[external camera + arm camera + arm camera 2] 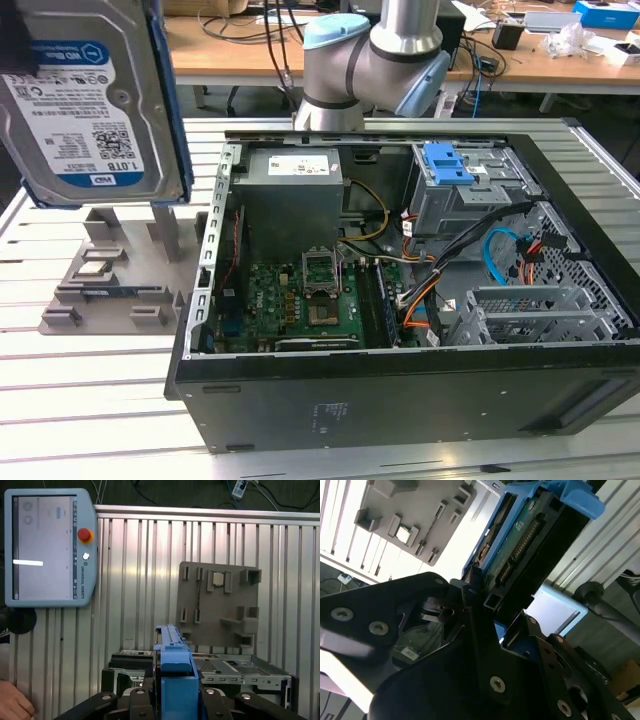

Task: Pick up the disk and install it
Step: 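Pick up the disk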

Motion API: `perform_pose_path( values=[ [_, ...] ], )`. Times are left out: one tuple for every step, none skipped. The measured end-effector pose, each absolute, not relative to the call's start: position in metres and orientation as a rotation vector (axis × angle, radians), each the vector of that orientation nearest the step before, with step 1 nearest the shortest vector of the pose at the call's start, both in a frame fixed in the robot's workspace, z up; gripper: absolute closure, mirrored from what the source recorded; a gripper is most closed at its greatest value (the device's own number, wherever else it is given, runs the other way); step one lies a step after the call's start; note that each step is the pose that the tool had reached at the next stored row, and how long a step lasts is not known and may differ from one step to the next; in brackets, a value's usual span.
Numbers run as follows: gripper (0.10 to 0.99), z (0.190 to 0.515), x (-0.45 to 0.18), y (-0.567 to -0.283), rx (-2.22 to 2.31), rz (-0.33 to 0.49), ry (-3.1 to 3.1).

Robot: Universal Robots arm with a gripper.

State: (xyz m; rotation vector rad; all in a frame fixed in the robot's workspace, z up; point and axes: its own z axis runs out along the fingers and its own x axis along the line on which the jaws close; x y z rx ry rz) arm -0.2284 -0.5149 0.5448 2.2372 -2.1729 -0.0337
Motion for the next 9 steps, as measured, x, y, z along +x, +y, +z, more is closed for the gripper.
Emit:
perform_pose_path(
  values=[
    [0.722, 0.542, -0.223, -0.515, 2.237, -0.034, -2.173],
    [0.722, 0.541, -0.219, -0.515, 2.237, -0.034, -2.173],
    [0.722, 0.539, -0.216, -0.515, 2.237, -0.034, -2.173],
    [0.722, 0.537, -0.212, -0.515, 2.237, -0.034, -2.173],
    [0.722, 0.534, -0.205, -0.515, 2.237, -0.034, -2.173],
    [0.722, 0.531, -0.199, -0.515, 2.237, -0.034, -2.172],
    [0.722, 0.529, -0.195, -0.515, 2.237, -0.034, -2.173],
    [0.722, 0.526, -0.190, -0.515, 2.237, -0.034, -2.173],
    [0.722, 0.523, -0.183, -0.515, 2.237, -0.034, -2.173]
  ],
)
